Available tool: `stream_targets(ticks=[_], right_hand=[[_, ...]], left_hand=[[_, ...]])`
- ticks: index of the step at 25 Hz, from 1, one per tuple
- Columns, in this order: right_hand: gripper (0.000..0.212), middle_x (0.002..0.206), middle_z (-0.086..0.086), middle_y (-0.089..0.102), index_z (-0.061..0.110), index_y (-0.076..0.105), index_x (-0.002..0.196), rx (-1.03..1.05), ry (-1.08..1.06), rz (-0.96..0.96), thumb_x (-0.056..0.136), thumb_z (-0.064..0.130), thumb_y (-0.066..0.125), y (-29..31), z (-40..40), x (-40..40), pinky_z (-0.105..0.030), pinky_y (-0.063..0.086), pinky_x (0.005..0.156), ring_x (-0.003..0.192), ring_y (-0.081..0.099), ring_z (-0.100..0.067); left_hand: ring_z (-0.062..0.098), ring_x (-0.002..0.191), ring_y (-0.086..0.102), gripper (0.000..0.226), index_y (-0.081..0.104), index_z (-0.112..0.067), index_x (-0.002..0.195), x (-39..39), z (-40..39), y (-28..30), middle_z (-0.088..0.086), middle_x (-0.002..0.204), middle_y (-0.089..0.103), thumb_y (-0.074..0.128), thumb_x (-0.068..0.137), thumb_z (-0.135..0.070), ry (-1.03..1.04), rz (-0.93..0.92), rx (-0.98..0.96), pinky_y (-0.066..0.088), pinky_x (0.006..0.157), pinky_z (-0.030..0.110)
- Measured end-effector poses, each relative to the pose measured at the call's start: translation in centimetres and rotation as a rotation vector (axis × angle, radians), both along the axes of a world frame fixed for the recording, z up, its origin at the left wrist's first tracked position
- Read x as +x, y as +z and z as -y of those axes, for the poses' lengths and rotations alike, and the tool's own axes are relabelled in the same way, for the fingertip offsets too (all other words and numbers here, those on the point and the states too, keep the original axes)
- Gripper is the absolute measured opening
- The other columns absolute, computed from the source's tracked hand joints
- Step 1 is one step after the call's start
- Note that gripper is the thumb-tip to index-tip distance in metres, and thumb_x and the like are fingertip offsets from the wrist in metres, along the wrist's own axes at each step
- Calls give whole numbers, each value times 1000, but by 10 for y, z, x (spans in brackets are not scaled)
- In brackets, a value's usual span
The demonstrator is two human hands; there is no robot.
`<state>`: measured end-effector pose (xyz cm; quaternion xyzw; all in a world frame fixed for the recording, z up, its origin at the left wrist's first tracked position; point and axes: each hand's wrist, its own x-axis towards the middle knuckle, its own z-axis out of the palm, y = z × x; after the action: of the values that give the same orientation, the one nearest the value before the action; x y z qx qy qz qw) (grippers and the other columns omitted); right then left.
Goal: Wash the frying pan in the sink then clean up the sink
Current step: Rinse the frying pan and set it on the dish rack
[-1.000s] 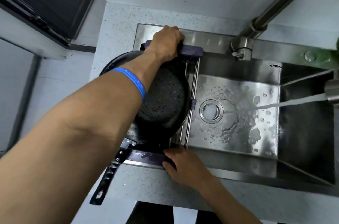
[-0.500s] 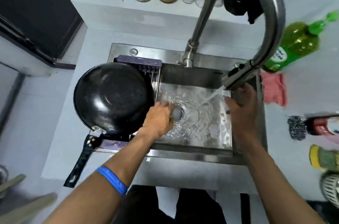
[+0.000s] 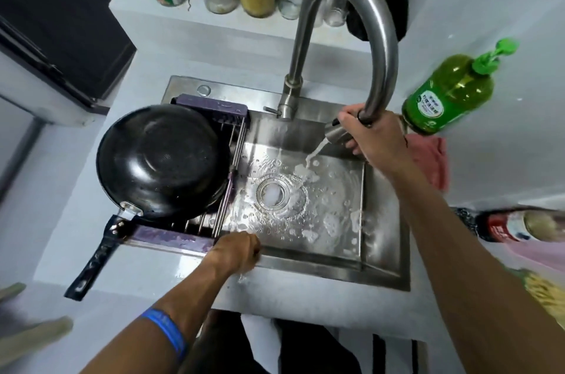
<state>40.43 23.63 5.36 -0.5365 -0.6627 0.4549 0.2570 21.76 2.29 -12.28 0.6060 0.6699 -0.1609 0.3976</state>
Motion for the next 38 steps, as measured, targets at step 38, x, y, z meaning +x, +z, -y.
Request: stream_targets(ticks=[38], right_hand=[[16, 71, -8, 72, 13, 68, 84, -160, -61, 531, 88, 29, 67, -36, -37, 63, -41, 60, 70, 65, 71, -27]], left_hand=[[17, 90, 65, 20, 64, -27, 105, -13, 23, 5, -3, 101, 69, 53, 90, -35, -110, 1, 222, 49, 79, 29]])
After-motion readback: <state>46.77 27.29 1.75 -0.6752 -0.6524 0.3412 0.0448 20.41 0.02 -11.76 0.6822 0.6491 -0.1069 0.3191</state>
